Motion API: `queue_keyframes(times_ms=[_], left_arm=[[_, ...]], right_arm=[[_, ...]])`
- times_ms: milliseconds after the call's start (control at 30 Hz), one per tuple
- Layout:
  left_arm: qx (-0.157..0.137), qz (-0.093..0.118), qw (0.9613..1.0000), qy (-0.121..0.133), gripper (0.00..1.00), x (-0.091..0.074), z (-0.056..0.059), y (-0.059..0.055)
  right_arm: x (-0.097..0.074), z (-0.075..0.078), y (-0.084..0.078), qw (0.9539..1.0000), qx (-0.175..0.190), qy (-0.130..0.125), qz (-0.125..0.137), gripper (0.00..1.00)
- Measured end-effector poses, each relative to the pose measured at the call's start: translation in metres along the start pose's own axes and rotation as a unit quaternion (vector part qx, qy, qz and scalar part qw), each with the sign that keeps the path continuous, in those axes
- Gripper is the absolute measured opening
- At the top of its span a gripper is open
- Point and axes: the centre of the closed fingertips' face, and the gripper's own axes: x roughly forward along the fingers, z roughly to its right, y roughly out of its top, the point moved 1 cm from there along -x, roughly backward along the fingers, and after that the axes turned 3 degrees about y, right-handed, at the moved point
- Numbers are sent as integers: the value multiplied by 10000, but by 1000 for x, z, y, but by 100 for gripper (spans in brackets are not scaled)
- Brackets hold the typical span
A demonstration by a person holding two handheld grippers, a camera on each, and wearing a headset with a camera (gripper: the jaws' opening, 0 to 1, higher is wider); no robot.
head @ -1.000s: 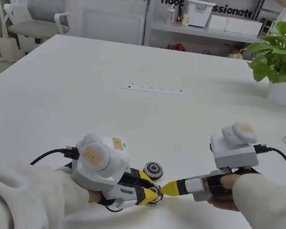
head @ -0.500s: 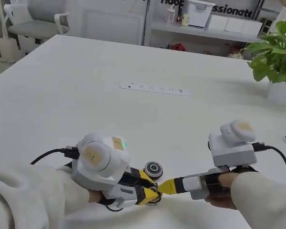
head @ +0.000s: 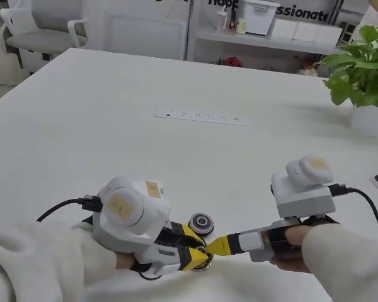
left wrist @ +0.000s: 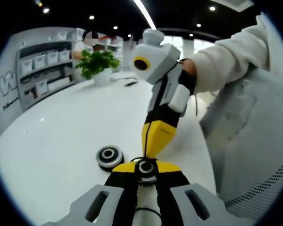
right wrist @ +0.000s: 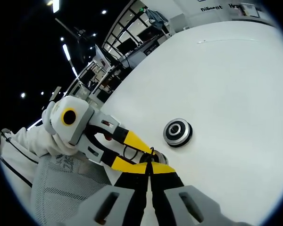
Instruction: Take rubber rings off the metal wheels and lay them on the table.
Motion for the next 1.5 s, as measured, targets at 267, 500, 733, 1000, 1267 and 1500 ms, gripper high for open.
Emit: queue_keyframes(times_ms=[267,500,733,1000,1267,1500], left_arm=[[80,-28,10000,-21,15,0,0,0],[167,-240,9992,-289,21,-4,5,-2],[406,-410,9972,-484,32,-10,13,0],[489,-355,9971,-468,45,-24,8,12],[733,-440,9950,-521,61,-37,9,18],[694,-282,9964,-403,64,-50,2,31]], right_arm=[[-2,3,0,10000,44,-53,7,0],[-3,4,0,9999,11,-103,2,0],[-4,3,1,9999,44,-106,45,0],[-7,3,5,9998,100,-103,138,0],[-10,-4,12,9995,110,-13,308,0],[-15,-7,20,9987,110,16,493,0]])
